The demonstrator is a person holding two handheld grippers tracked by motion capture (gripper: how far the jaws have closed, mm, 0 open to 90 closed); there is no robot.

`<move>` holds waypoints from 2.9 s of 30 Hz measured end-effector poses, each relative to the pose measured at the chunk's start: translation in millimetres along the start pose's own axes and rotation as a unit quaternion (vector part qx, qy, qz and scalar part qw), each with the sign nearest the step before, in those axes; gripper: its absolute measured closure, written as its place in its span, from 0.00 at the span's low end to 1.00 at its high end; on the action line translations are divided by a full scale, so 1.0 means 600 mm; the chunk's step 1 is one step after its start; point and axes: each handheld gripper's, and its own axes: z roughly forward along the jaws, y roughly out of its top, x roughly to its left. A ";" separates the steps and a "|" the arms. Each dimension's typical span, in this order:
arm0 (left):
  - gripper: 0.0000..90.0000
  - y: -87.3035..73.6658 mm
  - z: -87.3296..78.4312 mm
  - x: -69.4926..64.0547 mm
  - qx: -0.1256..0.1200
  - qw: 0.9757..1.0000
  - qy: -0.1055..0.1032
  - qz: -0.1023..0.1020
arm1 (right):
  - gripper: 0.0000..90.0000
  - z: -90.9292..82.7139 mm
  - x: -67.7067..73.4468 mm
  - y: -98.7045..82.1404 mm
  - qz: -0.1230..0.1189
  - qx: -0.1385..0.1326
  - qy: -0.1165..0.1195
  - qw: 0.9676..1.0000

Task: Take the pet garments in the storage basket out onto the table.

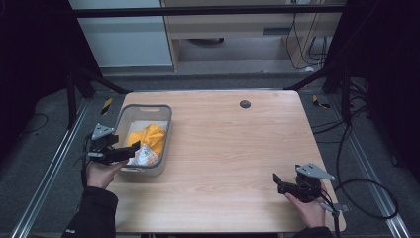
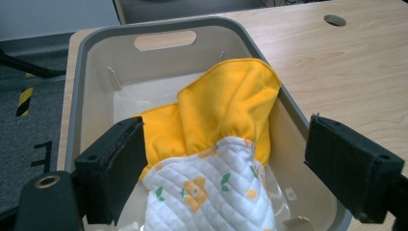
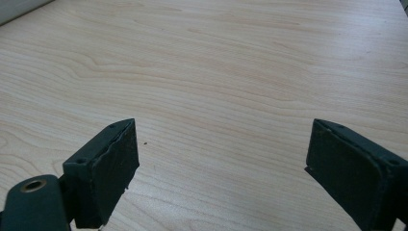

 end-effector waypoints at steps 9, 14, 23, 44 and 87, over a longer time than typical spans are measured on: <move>0.17 0.015 0.012 0.003 0.024 1.000 -0.002 0.005 | 0.13 0.001 0.001 0.000 0.002 0.003 0.003 1.000; 0.17 0.017 0.021 0.002 0.036 0.999 -0.002 0.008 | 0.13 0.002 0.000 0.000 -0.002 0.003 0.002 1.000; 0.19 0.017 0.043 0.002 0.055 0.998 -0.001 0.012 | 0.13 0.003 0.000 -0.001 -0.004 0.005 0.003 1.000; 0.23 0.005 0.082 -0.003 0.104 0.994 -0.011 0.023 | 0.13 0.005 0.000 -0.001 -0.004 0.012 0.008 1.000; 0.69 -0.017 0.126 -0.008 0.154 0.988 -0.029 0.017 | 0.12 0.009 0.003 -0.002 -0.006 0.026 0.015 1.000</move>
